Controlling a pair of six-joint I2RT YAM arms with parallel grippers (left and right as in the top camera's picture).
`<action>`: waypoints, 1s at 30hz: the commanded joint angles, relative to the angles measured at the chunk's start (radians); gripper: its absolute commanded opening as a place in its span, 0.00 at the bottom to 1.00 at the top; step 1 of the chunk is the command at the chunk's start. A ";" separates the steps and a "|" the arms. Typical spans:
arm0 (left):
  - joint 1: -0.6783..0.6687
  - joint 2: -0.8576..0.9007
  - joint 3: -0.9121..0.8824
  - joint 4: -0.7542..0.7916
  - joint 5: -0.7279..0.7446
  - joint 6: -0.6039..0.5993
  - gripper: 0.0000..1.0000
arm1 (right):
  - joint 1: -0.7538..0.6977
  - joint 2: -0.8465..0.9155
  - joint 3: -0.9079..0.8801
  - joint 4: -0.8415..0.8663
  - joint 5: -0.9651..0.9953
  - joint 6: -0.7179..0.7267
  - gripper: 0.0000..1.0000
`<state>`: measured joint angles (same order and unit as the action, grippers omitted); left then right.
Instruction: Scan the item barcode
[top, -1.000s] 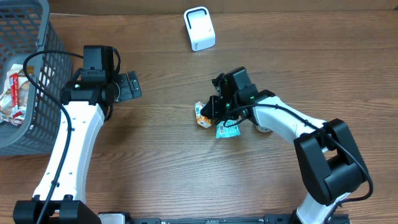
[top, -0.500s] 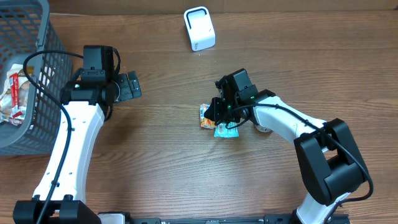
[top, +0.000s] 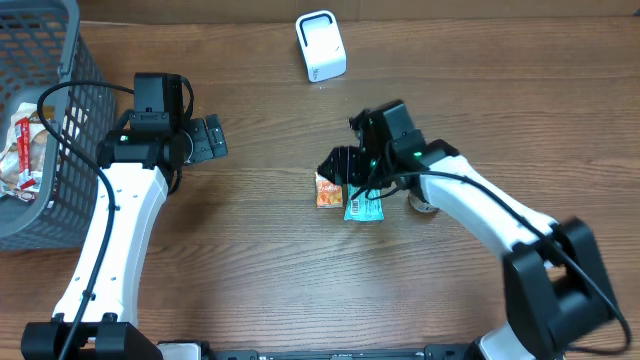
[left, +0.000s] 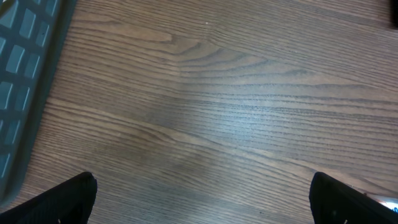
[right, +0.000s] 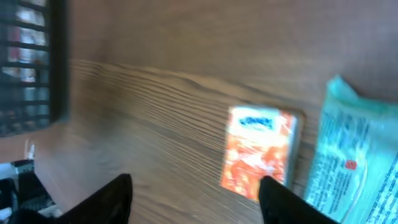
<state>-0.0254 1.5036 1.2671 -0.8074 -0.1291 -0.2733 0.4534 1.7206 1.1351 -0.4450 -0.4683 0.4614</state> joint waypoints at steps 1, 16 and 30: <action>0.000 -0.010 0.016 0.000 -0.012 0.011 1.00 | -0.006 -0.073 0.030 0.002 0.055 -0.025 0.81; 0.000 -0.010 0.016 0.000 -0.012 0.011 1.00 | -0.011 -0.092 0.029 -0.039 0.075 -0.025 1.00; 0.000 -0.010 0.016 0.000 -0.012 0.011 1.00 | -0.011 -0.092 0.029 -0.039 0.075 -0.025 1.00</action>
<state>-0.0254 1.5036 1.2667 -0.8074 -0.1291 -0.2733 0.4465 1.6466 1.1427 -0.4889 -0.4026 0.4442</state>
